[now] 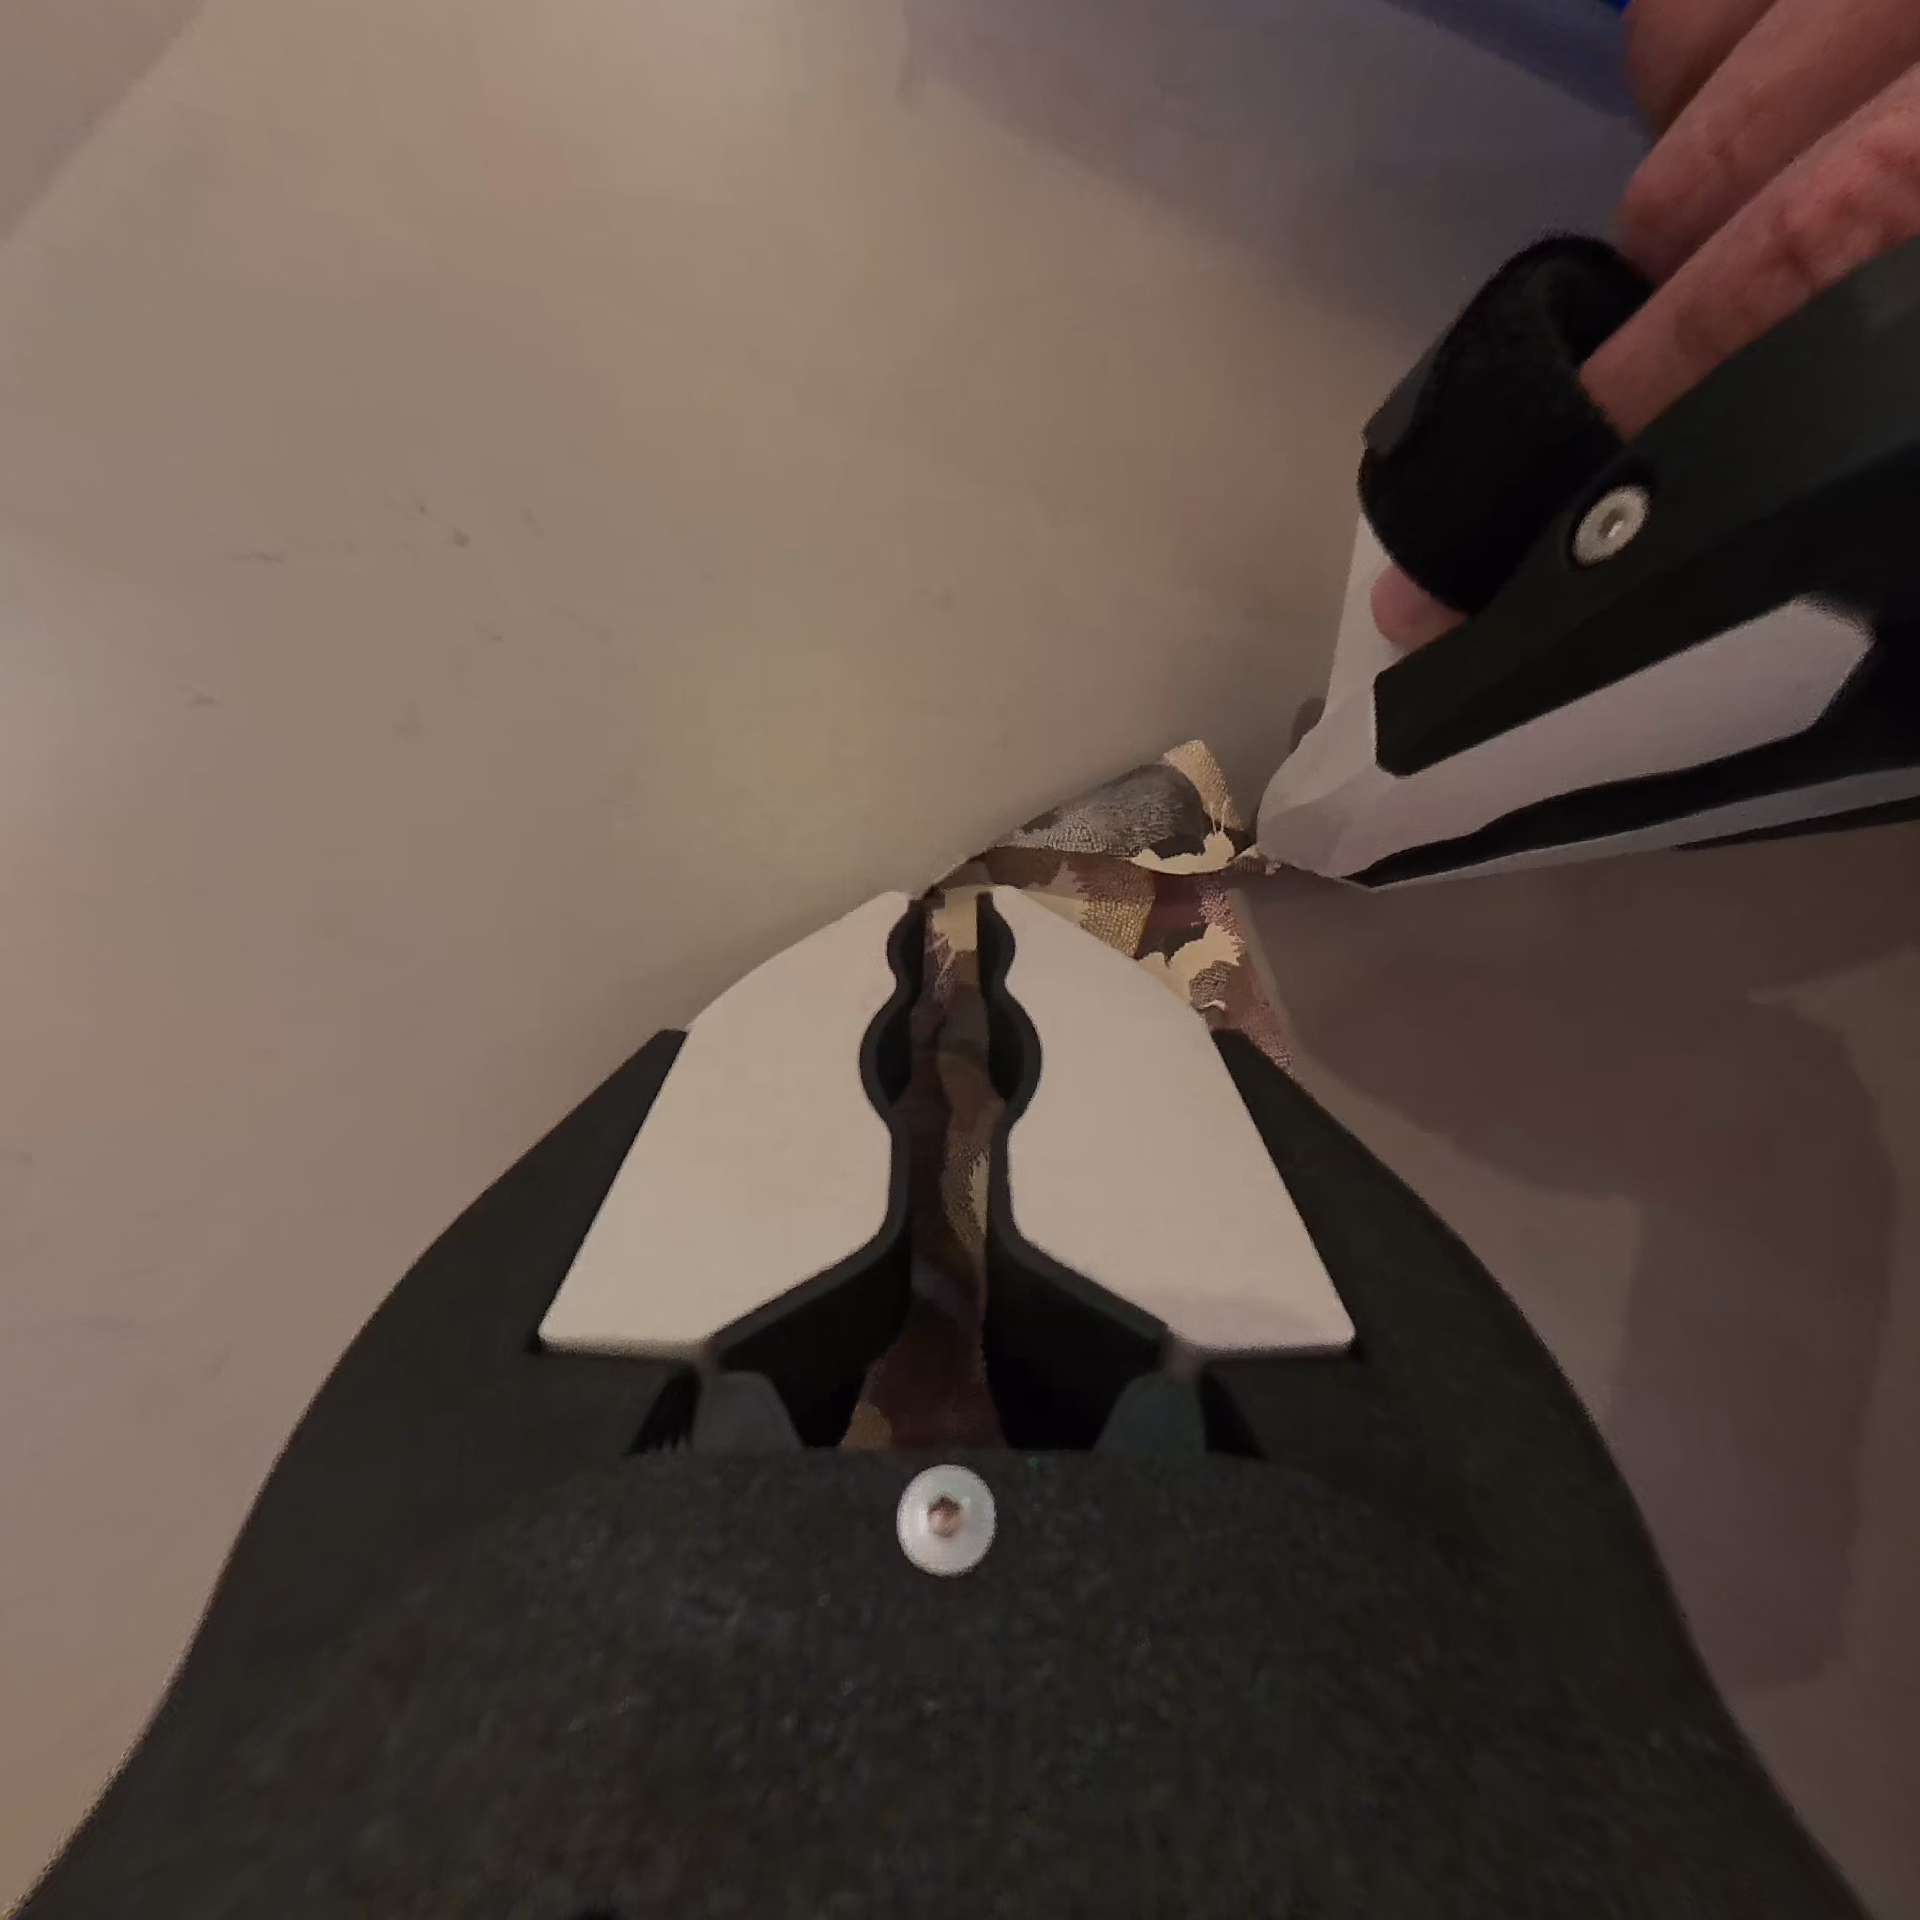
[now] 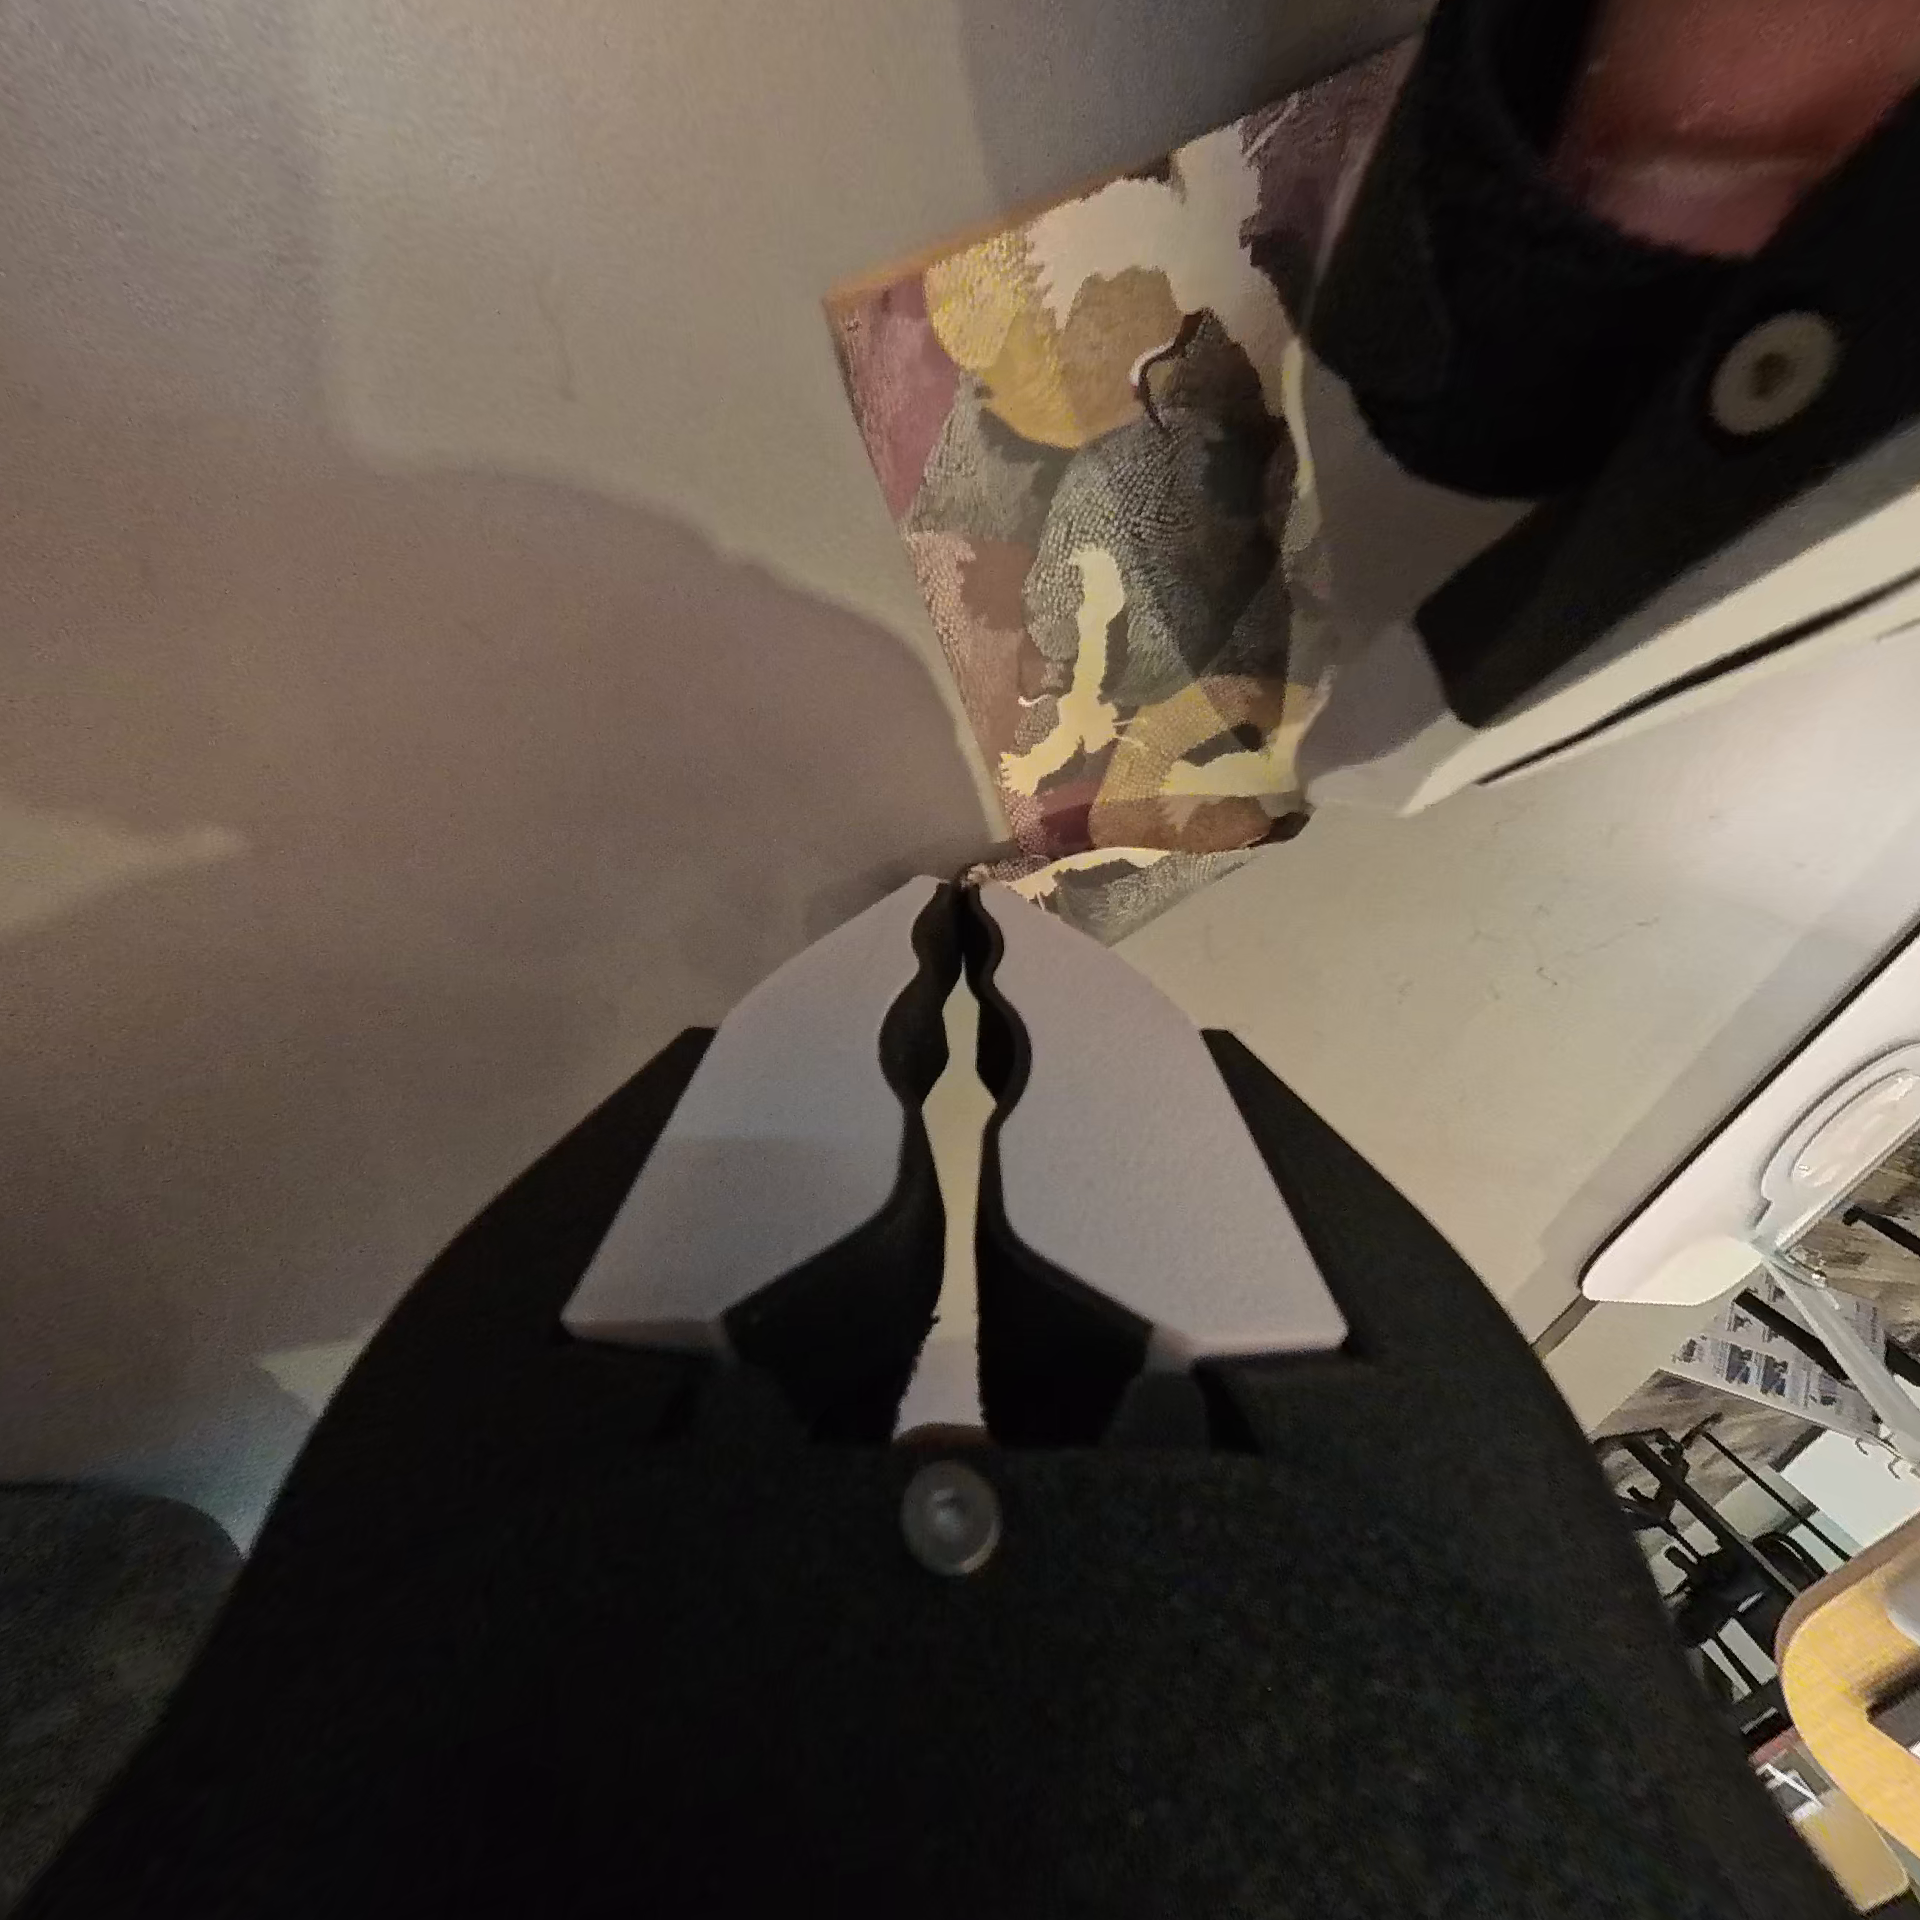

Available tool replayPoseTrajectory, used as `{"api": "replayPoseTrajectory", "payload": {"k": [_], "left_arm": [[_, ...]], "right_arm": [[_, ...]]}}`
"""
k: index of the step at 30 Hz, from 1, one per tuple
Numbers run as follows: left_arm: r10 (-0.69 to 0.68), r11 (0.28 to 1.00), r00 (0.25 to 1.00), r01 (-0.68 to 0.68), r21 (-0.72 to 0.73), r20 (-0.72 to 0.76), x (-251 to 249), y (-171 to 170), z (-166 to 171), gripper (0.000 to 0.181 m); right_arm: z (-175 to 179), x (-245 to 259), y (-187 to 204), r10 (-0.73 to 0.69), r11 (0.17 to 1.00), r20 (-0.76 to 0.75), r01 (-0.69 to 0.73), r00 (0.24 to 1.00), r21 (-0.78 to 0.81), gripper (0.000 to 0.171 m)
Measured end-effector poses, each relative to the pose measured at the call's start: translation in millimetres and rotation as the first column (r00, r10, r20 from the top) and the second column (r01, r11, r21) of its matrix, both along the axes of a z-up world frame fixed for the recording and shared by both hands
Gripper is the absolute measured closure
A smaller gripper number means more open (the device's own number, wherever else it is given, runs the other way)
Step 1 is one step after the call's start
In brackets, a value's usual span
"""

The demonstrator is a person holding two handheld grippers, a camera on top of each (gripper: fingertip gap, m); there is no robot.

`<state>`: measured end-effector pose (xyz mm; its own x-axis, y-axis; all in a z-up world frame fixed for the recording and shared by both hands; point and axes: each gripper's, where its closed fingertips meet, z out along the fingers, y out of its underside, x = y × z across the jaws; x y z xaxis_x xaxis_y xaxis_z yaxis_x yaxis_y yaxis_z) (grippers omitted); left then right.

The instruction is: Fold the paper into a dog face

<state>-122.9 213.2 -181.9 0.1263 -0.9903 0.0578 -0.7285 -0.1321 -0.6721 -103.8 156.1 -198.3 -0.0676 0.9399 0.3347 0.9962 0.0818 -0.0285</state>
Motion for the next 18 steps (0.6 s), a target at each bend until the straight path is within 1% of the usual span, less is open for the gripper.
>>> {"api": "replayPoseTrajectory", "payload": {"k": [4, 6, 9, 10, 13, 16, 18], "left_arm": [[-0.013, 1.000, 1.000, 0.012, 0.023, 0.024, 8, 0, 8, 0.173], [-0.044, 0.995, 0.999, 0.044, 0.085, -0.007, 9, -1, 5, 0.173], [-0.078, 0.969, 0.991, 0.101, 0.226, -0.108, 1, 8, -6, 0.171], [-0.099, 0.962, 0.988, 0.125, 0.242, -0.116, 0, 8, -8, 0.169], [-0.146, 0.963, 0.987, 0.157, 0.220, -0.068, 6, 4, -6, 0.157], [-0.188, 0.962, 0.981, 0.194, 0.194, -0.048, 11, 2, -7, 0.156], [-0.200, 0.958, 0.977, 0.210, 0.197, -0.070, 11, 4, -11, 0.161]], "right_arm": [[0, 0, 0, 0.003, 1.000, 0.003, -0.003, 1.000, 0.006, 0.171], [0, 0, 0, 0.000, 1.000, 0.001, 0.000, 1.000, 0.006, 0.171], [0, 0, -1, -0.002, 1.000, -0.001, 0.002, 1.000, 0.007, 0.171], [0, 0, -1, -0.002, 1.000, -0.001, 0.002, 1.000, 0.006, 0.171], [0, 0, -1, 0.000, 1.000, 0.004, 0.000, 1.000, 0.007, 0.171], [0, 0, -1, 0.000, 1.000, 0.003, 0.000, 1.000, 0.006, 0.171], [0, 0, -1, -0.001, 1.000, 0.000, 0.001, 1.000, 0.006, 0.171]]}}
